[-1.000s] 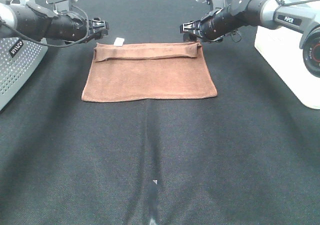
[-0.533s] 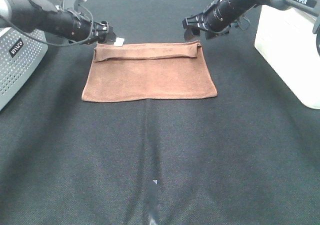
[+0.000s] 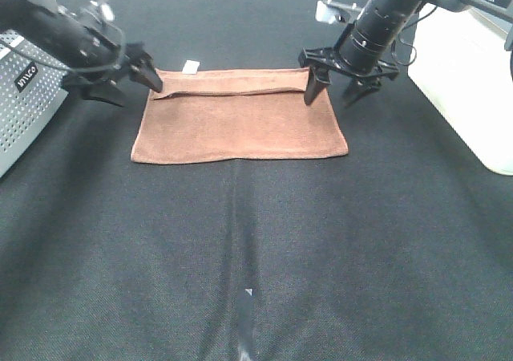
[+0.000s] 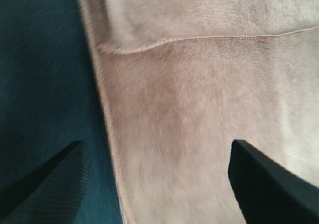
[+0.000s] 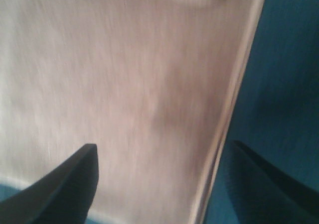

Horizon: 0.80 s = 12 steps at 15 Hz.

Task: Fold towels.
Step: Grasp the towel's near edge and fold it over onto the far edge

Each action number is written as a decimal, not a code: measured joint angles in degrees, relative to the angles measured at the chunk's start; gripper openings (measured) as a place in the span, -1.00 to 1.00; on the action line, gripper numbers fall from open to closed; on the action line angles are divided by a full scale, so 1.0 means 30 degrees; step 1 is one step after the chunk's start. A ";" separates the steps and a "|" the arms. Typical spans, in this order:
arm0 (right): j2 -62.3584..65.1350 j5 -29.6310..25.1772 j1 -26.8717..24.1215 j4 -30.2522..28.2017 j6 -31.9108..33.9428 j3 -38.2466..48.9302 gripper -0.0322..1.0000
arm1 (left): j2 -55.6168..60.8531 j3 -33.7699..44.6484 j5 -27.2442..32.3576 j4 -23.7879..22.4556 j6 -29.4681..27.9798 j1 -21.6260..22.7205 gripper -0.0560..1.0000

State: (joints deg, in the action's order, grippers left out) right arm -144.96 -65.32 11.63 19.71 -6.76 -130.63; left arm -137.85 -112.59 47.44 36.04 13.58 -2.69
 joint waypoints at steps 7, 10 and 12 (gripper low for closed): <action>0.0267 -0.1299 0.0000 -0.0401 0.1012 0.0000 0.21 | 0.0993 0.2063 0.2693 -0.0248 -0.1642 0.0095 0.50; 0.1356 -0.1299 0.0000 -0.0936 0.1394 0.0898 0.08 | 0.1356 0.3514 0.2636 -0.0821 -0.1757 0.0095 0.50; 0.1662 -0.1451 -0.0057 -0.0879 0.1394 0.1604 0.07 | 0.1662 0.3571 0.2177 -0.0879 -0.1757 0.0095 0.50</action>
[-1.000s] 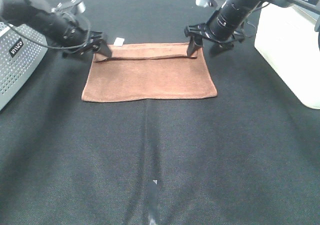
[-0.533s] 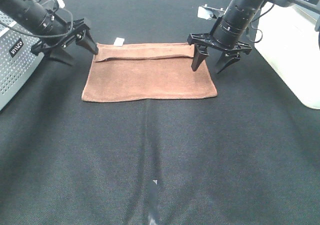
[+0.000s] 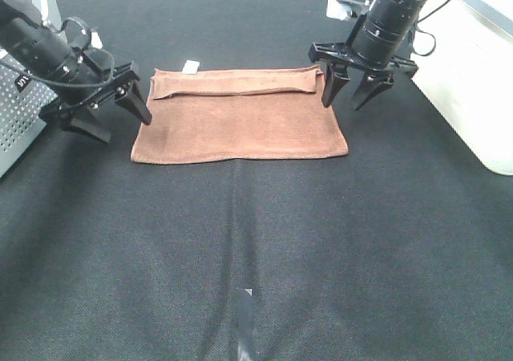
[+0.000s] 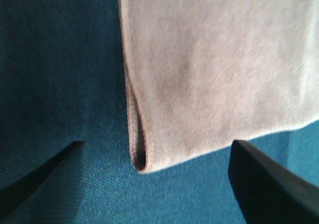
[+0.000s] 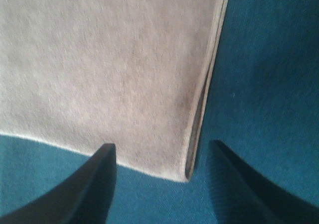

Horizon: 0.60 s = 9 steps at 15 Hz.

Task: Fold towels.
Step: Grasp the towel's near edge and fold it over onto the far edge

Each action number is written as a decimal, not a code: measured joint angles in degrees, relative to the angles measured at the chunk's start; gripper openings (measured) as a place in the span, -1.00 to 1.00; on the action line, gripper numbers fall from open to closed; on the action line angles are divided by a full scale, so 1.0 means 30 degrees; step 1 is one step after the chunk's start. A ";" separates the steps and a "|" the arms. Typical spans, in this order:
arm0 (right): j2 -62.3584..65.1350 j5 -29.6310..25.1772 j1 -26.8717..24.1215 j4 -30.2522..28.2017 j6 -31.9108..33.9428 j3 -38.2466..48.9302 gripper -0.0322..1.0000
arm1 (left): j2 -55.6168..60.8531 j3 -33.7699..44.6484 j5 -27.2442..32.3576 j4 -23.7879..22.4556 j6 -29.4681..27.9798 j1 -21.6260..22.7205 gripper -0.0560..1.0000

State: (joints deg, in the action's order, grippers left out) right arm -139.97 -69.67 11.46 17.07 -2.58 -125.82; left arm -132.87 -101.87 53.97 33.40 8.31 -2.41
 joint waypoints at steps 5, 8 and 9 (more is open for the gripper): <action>0.0000 0.0000 0.0000 -0.0325 0.0000 0.0057 0.08 | 0.0000 0.0038 -0.0267 0.0000 -0.0420 0.0000 0.50; -0.0153 0.0000 0.0000 -0.0420 0.0000 0.0057 0.35 | 0.0000 0.0038 -0.0325 0.0000 -0.0516 0.0000 0.50; -0.0344 0.0000 -0.0038 -0.0344 -0.0095 0.0076 0.41 | 0.0000 0.0038 -0.0344 0.0019 -0.0535 -0.0019 0.50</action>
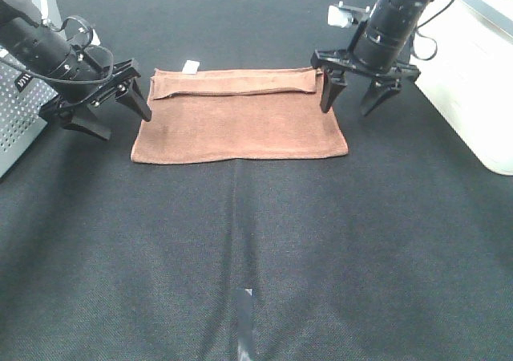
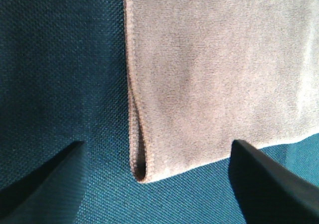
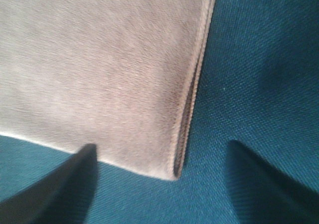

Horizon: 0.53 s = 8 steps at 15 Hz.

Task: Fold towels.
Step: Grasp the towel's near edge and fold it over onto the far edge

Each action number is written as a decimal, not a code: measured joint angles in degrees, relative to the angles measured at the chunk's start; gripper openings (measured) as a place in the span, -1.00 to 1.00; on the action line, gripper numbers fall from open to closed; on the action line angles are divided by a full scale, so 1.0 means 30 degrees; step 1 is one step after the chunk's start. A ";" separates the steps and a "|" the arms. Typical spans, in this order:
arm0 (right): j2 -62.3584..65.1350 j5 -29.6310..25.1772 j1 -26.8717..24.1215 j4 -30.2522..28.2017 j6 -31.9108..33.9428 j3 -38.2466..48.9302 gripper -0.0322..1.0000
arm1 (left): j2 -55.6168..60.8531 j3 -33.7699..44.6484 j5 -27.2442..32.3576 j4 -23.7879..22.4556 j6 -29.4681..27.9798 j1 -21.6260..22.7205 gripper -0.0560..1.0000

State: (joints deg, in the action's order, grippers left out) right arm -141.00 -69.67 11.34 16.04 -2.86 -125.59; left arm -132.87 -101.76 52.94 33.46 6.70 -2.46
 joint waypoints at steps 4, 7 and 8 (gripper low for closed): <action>-0.0668 -0.0019 -0.0573 0.2158 -0.0497 0.0000 0.44 | -0.0439 0.0000 -0.0248 0.0038 -0.0019 -0.0535 0.50; -0.1337 -0.0019 -0.1451 0.3858 -0.1413 0.0000 0.44 | -0.1280 0.0000 -0.0382 0.0172 0.0038 -0.1050 0.50; -0.1337 -0.0019 -0.1451 0.3858 -0.1413 0.0000 0.44 | -0.1280 0.0000 -0.0382 0.0172 0.0038 -0.1050 0.50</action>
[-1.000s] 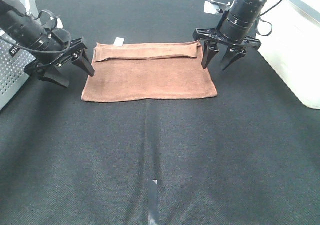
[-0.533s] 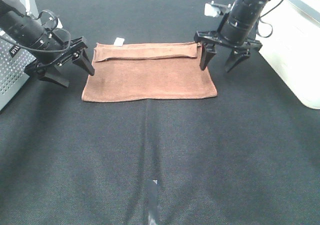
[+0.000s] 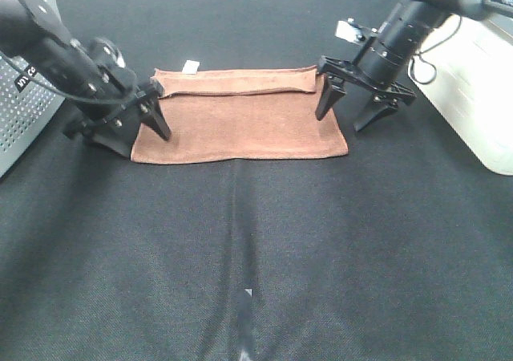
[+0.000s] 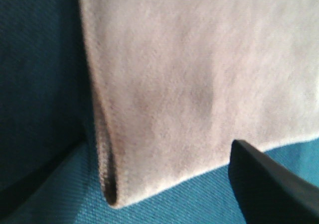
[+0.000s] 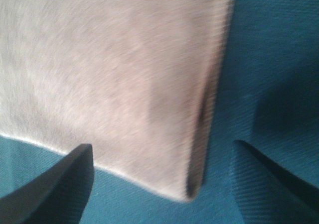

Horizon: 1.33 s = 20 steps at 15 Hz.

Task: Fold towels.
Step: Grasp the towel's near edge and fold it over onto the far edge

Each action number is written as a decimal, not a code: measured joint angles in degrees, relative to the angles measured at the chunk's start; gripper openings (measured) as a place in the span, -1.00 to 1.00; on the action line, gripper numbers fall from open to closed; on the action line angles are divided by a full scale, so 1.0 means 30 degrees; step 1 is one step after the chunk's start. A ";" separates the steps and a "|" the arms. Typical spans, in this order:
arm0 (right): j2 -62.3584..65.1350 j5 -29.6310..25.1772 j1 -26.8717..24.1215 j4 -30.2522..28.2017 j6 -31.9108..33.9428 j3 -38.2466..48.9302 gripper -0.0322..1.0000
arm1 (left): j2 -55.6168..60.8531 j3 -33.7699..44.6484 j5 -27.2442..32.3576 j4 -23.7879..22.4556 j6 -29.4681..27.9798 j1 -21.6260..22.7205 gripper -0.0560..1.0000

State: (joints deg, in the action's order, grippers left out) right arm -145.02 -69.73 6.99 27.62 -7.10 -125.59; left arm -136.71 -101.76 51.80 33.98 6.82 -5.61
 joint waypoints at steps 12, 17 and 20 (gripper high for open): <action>-0.1413 0.0019 0.0000 0.1432 -0.0153 0.0076 -0.77 | -0.0611 0.0000 -0.0917 0.0936 0.0458 0.0019 -0.87; -0.1375 0.0019 0.0000 0.1318 0.0057 0.0115 -0.94 | -0.0420 0.0000 -0.0344 0.0516 0.0535 0.0019 -0.88; -0.0783 0.0229 0.0019 0.1050 0.0057 0.1203 -0.94 | 0.0630 0.0000 0.0611 -0.0535 0.0535 0.0019 -0.88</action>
State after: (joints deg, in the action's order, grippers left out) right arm -147.36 -69.04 7.05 30.77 -6.93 -121.98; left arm -134.82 -101.76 53.63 32.37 8.42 -5.56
